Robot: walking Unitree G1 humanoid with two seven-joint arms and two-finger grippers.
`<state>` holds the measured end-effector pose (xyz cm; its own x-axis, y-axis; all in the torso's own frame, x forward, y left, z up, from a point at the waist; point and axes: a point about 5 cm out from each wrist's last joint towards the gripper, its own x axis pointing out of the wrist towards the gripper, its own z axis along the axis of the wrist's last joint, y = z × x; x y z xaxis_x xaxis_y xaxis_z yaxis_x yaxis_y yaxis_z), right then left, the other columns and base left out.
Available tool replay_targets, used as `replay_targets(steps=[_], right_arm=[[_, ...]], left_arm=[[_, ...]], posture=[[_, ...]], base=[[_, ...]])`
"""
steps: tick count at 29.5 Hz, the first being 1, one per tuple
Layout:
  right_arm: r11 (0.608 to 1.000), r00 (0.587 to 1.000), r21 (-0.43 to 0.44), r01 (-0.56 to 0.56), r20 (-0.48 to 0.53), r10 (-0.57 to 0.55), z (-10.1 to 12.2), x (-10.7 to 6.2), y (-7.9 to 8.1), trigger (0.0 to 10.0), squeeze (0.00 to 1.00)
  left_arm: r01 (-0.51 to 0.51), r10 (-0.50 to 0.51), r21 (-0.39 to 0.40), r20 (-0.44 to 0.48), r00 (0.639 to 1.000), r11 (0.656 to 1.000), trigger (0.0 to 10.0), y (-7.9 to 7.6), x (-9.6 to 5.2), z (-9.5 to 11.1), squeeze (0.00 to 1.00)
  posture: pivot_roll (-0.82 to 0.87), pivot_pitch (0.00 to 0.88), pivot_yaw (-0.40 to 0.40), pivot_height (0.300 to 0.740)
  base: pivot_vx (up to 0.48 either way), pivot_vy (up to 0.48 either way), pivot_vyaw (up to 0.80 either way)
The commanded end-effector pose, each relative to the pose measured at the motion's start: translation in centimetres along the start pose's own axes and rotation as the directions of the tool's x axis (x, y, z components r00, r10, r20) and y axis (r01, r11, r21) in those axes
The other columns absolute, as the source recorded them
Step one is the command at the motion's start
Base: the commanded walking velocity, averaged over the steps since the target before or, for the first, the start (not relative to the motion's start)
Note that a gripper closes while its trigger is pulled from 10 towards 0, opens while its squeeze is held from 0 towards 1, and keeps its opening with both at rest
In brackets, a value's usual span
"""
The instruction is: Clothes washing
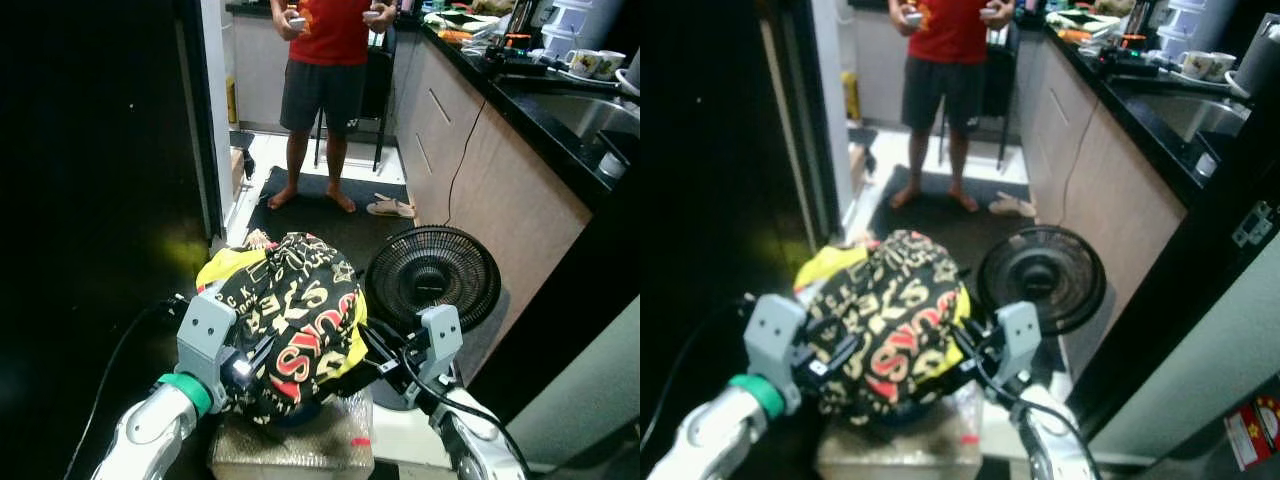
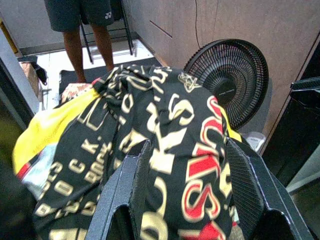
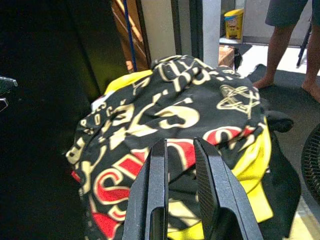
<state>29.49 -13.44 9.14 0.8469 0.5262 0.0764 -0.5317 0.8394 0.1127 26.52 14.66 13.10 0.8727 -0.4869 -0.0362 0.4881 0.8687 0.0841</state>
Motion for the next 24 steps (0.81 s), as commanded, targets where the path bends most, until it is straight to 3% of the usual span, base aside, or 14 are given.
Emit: replay_targets(steps=[1,16,24], right_arm=[[1.000,1.000,-0.001,0.005,-0.003,-0.005,-0.01,-0.18,-0.12,10.0,0.00],[1.000,1.000,0.002,0.002,-0.003,-0.002,-0.06,-0.20,-0.05,10.0,0.00],[1.000,1.000,0.003,0.003,-0.003,-0.003,-0.07,-0.33,-0.02,10.0,0.00]], left_arm=[[0.006,-0.006,-0.005,-0.016,1.000,1.000,10.0,-0.16,0.06,-0.43,0.00],[0.003,-0.003,-0.004,-0.020,1.000,1.000,10.0,-0.09,0.05,-0.45,0.00],[-0.003,0.002,-0.007,-0.028,1.000,1.000,10.0,-0.11,0.03,-0.56,0.00]], posture=[[0.08,0.008,-0.023,0.740],[0.08,0.008,-0.022,0.740],[0.07,0.010,-0.021,0.740]], base=[[0.439,0.000,0.00],[0.412,0.000,0.00],[0.000,0.000,0.00]])
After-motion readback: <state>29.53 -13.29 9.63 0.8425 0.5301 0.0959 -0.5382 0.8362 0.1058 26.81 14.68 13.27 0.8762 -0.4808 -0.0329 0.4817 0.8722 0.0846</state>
